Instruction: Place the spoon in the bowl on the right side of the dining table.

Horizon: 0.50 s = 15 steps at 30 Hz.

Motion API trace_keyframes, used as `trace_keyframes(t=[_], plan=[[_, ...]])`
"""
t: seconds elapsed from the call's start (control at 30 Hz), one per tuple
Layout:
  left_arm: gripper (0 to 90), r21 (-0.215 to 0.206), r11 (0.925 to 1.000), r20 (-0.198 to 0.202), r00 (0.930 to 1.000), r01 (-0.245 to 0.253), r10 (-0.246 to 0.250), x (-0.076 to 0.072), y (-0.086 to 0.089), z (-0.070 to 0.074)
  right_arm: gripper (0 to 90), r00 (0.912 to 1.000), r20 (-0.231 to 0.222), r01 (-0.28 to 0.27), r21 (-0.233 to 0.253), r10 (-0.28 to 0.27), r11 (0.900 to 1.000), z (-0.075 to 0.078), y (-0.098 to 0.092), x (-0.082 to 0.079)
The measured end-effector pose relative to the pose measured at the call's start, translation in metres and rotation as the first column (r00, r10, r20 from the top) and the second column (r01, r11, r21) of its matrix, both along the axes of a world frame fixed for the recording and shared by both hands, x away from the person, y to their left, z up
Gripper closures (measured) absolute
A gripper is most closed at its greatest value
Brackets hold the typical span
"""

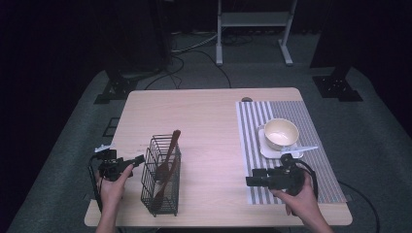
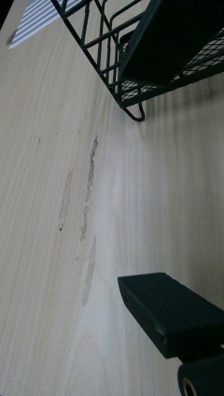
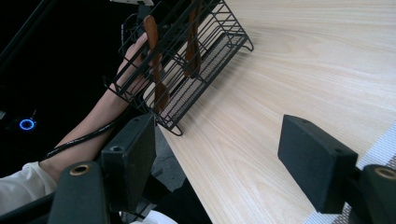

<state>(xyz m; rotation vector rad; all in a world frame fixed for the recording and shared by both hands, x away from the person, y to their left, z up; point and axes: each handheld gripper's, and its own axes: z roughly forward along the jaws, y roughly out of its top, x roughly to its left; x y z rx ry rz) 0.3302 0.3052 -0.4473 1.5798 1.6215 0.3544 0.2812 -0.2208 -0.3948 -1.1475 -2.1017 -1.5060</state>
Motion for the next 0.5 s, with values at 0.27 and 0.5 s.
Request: trace_keyframes(t=[0.27,0.5], plan=[[2.0,0.001,1.0000,0.001,1.0000,0.001,-0.001,0.000,0.000,0.001,26.7,0.9996,0.005,-0.026,-0.002,0.026,1.000,0.008,0.010,0.003],[2.0,-0.001,1.0000,-0.001,1.0000,-0.001,0.001,0.000,0.001,0.000,26.7,0.9985,0.008,-0.054,-0.002,0.054,0.999,0.016,0.021,0.007]])
